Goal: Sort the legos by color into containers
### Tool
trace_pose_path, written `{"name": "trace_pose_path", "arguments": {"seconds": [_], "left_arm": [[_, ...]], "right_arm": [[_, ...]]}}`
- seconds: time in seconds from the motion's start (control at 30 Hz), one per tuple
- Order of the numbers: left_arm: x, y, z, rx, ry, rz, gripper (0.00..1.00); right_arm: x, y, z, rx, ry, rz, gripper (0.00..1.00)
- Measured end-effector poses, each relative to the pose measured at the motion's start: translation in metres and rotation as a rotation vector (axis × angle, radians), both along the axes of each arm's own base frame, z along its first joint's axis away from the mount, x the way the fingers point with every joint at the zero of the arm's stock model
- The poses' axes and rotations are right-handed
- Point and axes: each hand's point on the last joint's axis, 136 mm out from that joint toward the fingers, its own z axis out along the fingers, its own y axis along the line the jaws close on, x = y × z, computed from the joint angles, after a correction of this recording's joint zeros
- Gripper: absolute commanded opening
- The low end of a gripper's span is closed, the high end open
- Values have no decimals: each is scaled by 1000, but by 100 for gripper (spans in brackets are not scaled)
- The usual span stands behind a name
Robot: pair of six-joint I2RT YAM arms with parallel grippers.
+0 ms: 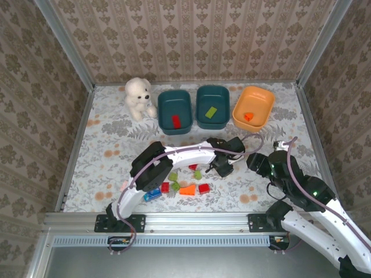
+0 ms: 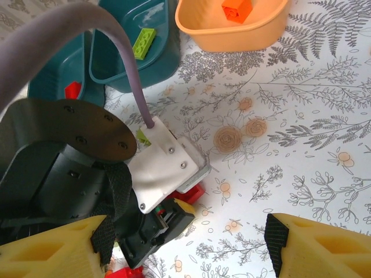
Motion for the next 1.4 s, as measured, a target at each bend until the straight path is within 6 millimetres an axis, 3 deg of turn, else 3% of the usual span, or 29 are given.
{"name": "trace_pose_path", "arguments": {"seconds": [0.13,0.23,0.37,0.43,0.5,0.67,0.87,0.97,1.07,1.23,1.4], "left_arm": [[-1,15,18,0,-8,54,28],[13,26,61,-74,-27,133,29],[59,53,131,-225,-82,287,30],[89,74,152,-269,-105,376,30],[117,93,159,-289,-119,460,30],[186,134,144,-284,-101,647,30],[261,145,114,-311,-65,782,30],[286,147,97,-321,-41,837,30],[302,151,78,-323,-5,889,30],[310,162,51,-302,59,958,30],[305,164,33,-282,115,982,46]], "right_arm": [[0,-1,10,-1,-24,6,71],[2,0,15,-1,-37,9,71],[8,6,13,-17,-31,29,71],[14,13,12,-18,-25,46,71],[20,21,10,-22,-16,69,71],[35,41,3,-28,12,127,72],[47,57,-7,-5,54,176,72],[49,63,-8,9,63,196,72],[49,66,-7,23,62,211,72],[48,68,-7,33,66,219,73],[48,67,-7,41,71,218,74]]}}
